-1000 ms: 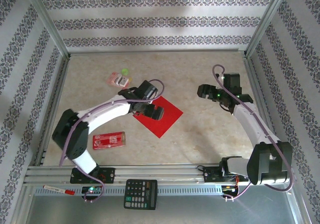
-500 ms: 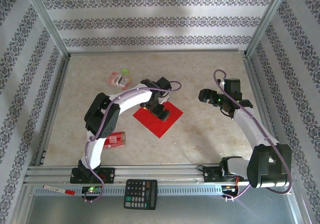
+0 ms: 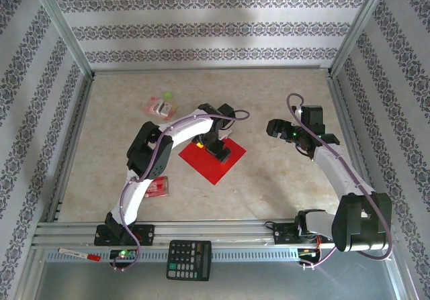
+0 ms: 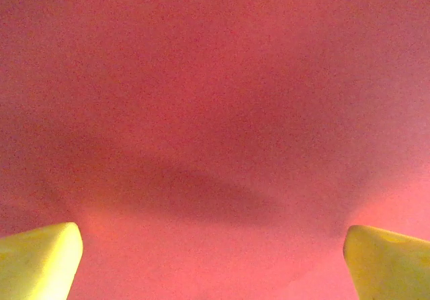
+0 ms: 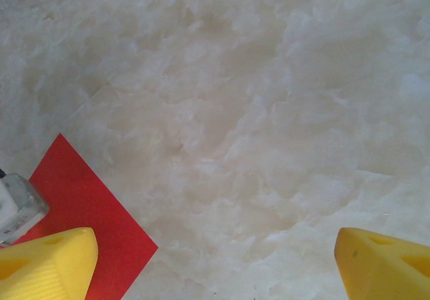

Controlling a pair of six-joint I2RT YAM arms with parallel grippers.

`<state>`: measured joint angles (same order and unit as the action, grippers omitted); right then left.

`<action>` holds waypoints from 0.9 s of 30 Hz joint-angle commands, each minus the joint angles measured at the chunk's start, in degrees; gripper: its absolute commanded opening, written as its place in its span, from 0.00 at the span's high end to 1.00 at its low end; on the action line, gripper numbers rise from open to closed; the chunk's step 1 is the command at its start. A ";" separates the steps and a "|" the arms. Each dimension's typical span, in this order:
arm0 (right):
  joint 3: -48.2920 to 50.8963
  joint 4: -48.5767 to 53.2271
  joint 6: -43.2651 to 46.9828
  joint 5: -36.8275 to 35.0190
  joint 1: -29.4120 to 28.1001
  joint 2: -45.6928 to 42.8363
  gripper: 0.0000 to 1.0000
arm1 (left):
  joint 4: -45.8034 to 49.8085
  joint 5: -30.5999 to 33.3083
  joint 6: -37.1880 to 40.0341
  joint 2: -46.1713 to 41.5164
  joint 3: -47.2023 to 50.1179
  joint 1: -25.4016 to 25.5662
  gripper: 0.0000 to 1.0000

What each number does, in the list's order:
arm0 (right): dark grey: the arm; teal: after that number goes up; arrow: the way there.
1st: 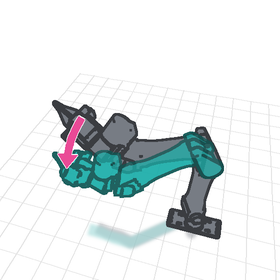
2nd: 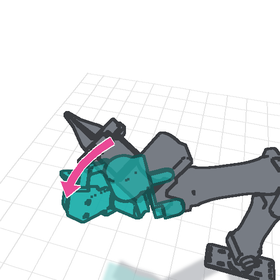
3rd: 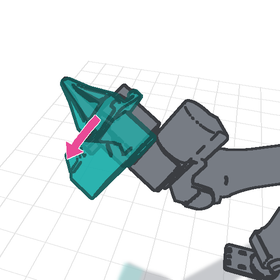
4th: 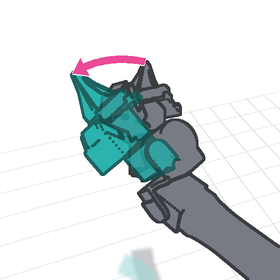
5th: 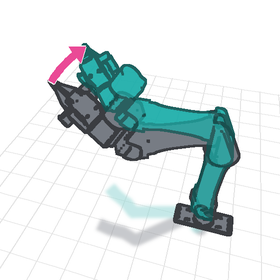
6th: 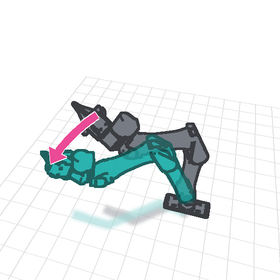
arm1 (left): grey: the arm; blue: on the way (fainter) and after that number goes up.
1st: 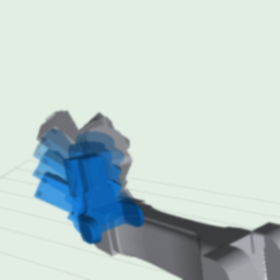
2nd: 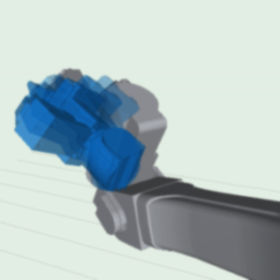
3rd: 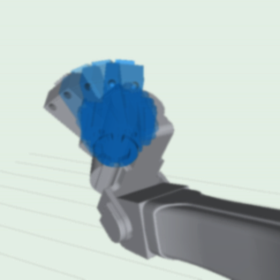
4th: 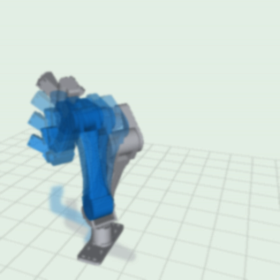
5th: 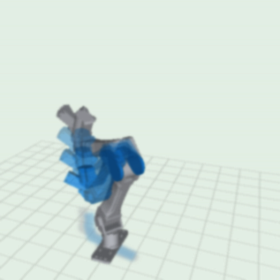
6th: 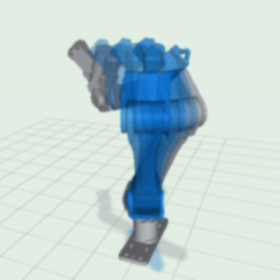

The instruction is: Fold a paper plane with a square sheet of paper (pick it up from the middle)

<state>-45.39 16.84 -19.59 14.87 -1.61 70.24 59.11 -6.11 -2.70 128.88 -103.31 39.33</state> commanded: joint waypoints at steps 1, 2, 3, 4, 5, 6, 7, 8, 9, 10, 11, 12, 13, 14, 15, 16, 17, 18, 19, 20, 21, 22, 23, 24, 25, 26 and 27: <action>0.97 -1.13 -0.45 1.22 0.38 0.49 0.09 | 3.44 0.52 1.03 1.95 -1.71 0.48 0.00; 0.92 -1.18 -0.49 1.29 0.38 0.47 0.09 | 3.30 0.48 1.03 2.23 -1.66 0.48 0.00; 0.90 -1.14 -0.44 1.34 0.38 0.51 0.09 | 3.29 0.51 0.94 2.42 -1.67 0.48 0.00; 0.92 -1.15 -0.44 1.35 0.40 0.56 0.09 | 3.29 0.71 0.86 2.43 -1.56 0.48 0.00; 0.83 -1.14 -0.31 1.50 0.38 0.61 0.09 | 3.21 0.87 0.85 2.58 -1.34 0.48 0.00; 0.87 -1.15 -0.35 1.64 0.42 0.71 0.09 | 3.07 0.90 0.85 2.65 -1.22 0.48 0.00; 0.78 -1.19 -0.35 1.64 0.38 0.74 0.09 | 2.97 0.96 0.94 2.69 -1.10 0.48 0.00; 0.80 -1.12 -0.33 1.64 0.38 0.78 0.09 | 2.95 1.02 0.94 2.98 -1.11 0.48 0.00; 0.74 -1.15 -0.29 1.63 0.38 0.78 0.09 | 3.11 1.08 0.93 3.13 -1.02 0.48 0.00; 0.76 -1.15 -0.40 1.63 0.39 0.86 0.09 | 3.02 1.03 0.94 3.19 -0.93 0.47 0.00; 0.75 -1.16 -0.34 1.65 0.38 1.00 0.09 | 2.80 1.00 1.03 3.28 -0.72 0.48 0.00; 0.70 -1.13 -0.43 1.72 0.38 1.03 0.09 | 2.72 0.93 1.03 3.30 -0.43 0.44 0.00; 0.65 -1.11 -0.42 1.74 0.38 1.05 0.09 | 2.65 0.94 1.03 3.29 -0.23 0.48 0.00; 0.65 -1.11 -0.45 1.82 0.38 1.07 0.09 | 2.65 0.92 1.03 3.44 -0.10 0.48 0.00; 0.67 -1.14 -0.44 1.81 0.38 1.13 0.09 | 2.66 0.87 0.95 3.33 0.03 0.48 0.00; 0.67 -1.11 -0.44 1.82 0.38 1.14 0.09 | 2.52 0.82 0.87 3.39 0.20 0.48 0.01; 0.65 -1.13 -0.46 1.91 0.38 1.20 0.09 | 2.31 0.67 0.85 3.31 0.45 0.53 0.02; 0.61 -1.19 -0.45 1.91 0.38 1.21 0.09 | 2.24 0.62 0.80 3.31 0.56 0.48 0.02; 0.58 -1.19 -0.51 2.00 0.38 1.30 0.09 | 2.15 0.51 0.76 3.28 0.65 0.48 0.03; 0.56 -1.14 -0.53 2.05 0.39 1.31 0.09 | 2.10 0.56 0.69 3.27 0.74 0.48 0.04; 0.56 -1.18 -0.45 2.02 0.38 1.38 0.09 | 2.03 0.43 0.68 3.26 0.78 0.48 0.04; 0.57 -1.13 -0.45 2.08 0.38 1.39 0.09 | 2.05 0.48 0.71 3.23 0.74 0.48 0.05; 0.65 -1.12 -0.52 2.09 0.38 1.41 0.09 | 2.06 0.35 0.57 3.14 0.74 0.48 0.06; 0.68 -1.12 -0.53 2.08 0.38 1.39 0.10 | 1.85 0.29 0.58 3.13 0.82 0.48 0.07; 0.67 -1.10 -0.53 2.15 0.45 1.42 0.10 | 1.67 0.31 0.59 3.10 0.91 0.47 0.07; 0.74 -1.14 -0.55 2.17 0.38 1.40 0.10 | 1.57 0.25 0.59 2.97 0.91 0.48 0.08; 0.74 -1.08 -0.53 2.18 0.38 1.39 0.10 | 1.53 0.22 0.59 2.95 0.91 0.49 0.09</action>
<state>-45.10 16.43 -19.62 15.97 -1.61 71.09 59.79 -5.04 -2.72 129.82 -104.07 39.38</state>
